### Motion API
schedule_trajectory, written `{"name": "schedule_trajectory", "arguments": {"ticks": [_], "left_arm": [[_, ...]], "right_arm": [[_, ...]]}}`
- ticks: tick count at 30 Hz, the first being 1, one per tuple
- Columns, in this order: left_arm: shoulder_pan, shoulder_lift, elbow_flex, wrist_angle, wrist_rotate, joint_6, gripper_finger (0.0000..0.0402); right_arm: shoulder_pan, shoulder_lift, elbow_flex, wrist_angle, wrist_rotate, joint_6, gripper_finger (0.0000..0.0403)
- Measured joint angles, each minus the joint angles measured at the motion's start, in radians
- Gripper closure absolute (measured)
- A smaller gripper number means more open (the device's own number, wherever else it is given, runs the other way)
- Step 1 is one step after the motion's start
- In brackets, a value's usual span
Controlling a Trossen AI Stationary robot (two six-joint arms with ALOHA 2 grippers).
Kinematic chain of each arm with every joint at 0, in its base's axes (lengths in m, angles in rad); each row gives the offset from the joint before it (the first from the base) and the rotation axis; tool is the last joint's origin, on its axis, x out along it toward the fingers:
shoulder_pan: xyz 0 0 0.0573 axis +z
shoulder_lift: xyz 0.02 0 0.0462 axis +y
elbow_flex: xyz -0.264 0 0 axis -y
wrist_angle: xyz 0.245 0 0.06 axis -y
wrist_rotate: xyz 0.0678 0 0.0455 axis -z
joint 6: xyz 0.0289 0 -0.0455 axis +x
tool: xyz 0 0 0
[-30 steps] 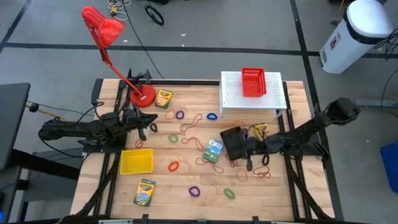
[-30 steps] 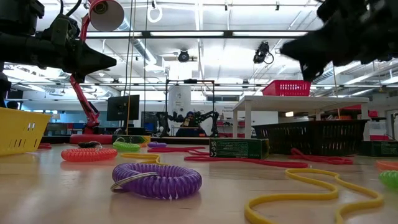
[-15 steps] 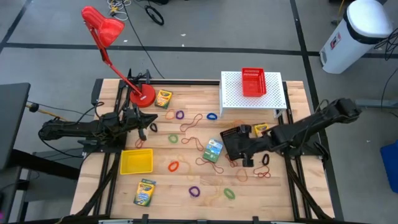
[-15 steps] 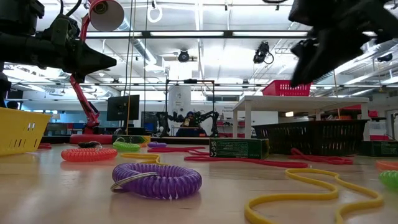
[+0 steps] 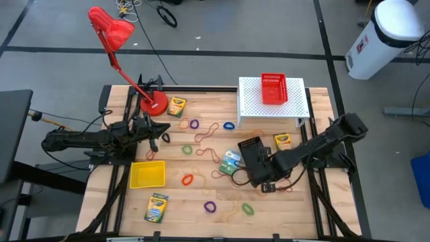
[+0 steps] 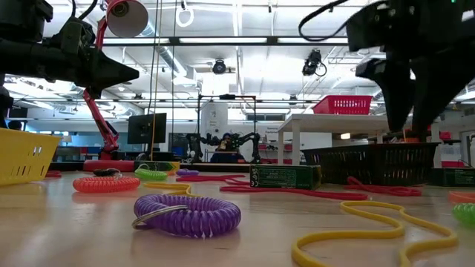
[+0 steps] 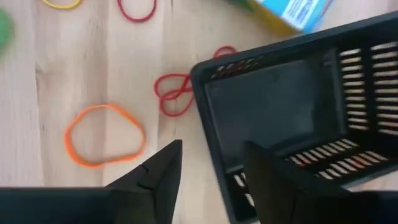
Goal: Pick & Place Office Desk Supplies
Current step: Put the black basket on the shelf
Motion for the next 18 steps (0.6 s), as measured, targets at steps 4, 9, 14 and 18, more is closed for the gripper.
{"name": "schedule_trajectory", "arguments": {"ticks": [4,9,14,18], "left_arm": [[0.0,0.0,0.0,0.0,0.0,0.0,0.0376],[0.0,0.0,0.0,0.0,0.0,0.0,0.0376],[0.0,0.0,0.0,0.0,0.0,0.0,0.0376],[0.0,0.0,0.0,0.0,0.0,0.0,0.0376]], "right_arm": [[-0.002,0.051,-0.01,-0.002,0.008,0.043,0.0248],[-0.002,0.086,-0.01,-0.002,0.039,0.048,0.0288],[-0.009,0.091,-0.01,0.01,0.061,0.069,0.0366],[-0.002,0.088,0.038,-0.02,0.078,0.061,0.0387]]}}
